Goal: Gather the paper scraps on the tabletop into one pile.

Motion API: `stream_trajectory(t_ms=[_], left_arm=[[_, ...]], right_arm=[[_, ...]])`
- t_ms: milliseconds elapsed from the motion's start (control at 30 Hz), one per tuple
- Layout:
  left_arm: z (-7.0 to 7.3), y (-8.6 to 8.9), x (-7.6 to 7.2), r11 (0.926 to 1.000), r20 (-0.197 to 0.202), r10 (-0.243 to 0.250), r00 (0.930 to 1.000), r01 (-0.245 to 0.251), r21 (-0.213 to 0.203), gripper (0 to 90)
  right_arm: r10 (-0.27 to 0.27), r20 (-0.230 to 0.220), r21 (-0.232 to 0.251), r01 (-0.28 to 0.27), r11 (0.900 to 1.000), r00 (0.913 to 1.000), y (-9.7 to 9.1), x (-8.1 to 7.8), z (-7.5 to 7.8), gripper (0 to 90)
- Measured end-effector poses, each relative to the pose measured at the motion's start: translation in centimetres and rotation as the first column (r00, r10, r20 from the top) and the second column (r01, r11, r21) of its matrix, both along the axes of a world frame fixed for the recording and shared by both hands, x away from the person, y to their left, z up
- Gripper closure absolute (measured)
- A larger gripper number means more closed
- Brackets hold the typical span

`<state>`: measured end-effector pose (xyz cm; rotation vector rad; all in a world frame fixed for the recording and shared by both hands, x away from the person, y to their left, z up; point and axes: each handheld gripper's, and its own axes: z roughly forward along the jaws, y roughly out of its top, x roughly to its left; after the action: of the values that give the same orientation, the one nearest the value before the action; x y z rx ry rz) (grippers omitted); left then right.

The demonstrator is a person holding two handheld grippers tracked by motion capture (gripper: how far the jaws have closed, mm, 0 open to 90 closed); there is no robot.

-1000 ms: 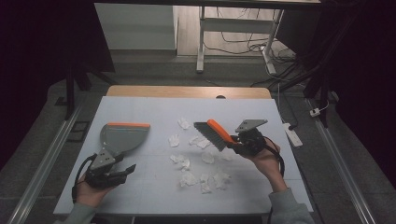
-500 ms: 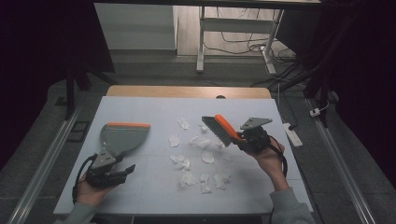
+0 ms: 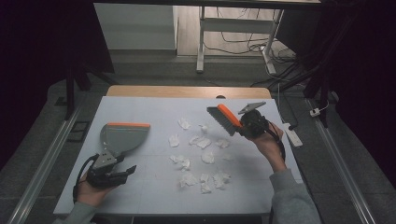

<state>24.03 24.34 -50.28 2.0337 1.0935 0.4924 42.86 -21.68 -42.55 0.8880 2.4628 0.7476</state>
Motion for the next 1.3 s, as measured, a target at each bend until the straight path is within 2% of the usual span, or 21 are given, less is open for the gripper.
stream_trajectory(t_ms=[300,500,700,833,933,1067,1300], left_arm=[[-0.2,0.1,-0.1,0.9999,-0.010,-0.007,0.9999,0.007,-0.008,38.6],[-0.3,-0.1,0.3,1.0000,-0.015,-0.005,0.9999,0.005,-0.005,38.3],[-0.2,-0.4,0.7,1.0000,-0.014,-0.009,0.9999,0.009,0.003,37.8],[-0.4,-0.4,1.0,1.0000,-0.020,-0.009,0.9998,0.009,-0.001,37.4],[-0.5,-0.3,1.0,1.0000,-0.024,-0.010,0.9997,0.010,0.000,37.1],[-0.5,-0.4,0.8,0.9999,-0.022,-0.011,0.9997,0.011,-0.005,37.1],[-0.6,-0.7,0.7,0.9998,-0.024,-0.021,0.9995,0.021,0.000,36.9]], right_arm=[[-0.024,-0.025,-0.096,0.022,0.9951,0.9994,1.8,3.3,0.0,69.2],[-0.040,-0.039,-0.181,0.032,0.9830,0.9984,3.3,4.9,-0.5,69.2],[-0.031,-0.062,-0.252,0.015,0.9676,0.9975,4.8,6.1,-1.4,69.3],[0.005,-0.073,-0.303,-0.026,0.9526,0.9973,6.1,6.5,-2.2,69.3],[0.037,-0.084,-0.308,-0.061,0.9493,0.9958,7.0,6.5,-2.5,69.4],[0.088,-0.077,-0.343,-0.109,0.9331,0.9932,7.8,6.1,-2.7,69.5],[0.168,-0.102,-0.378,-0.194,0.9054,0.9806,7.9,4.6,-2.7,70.4]])
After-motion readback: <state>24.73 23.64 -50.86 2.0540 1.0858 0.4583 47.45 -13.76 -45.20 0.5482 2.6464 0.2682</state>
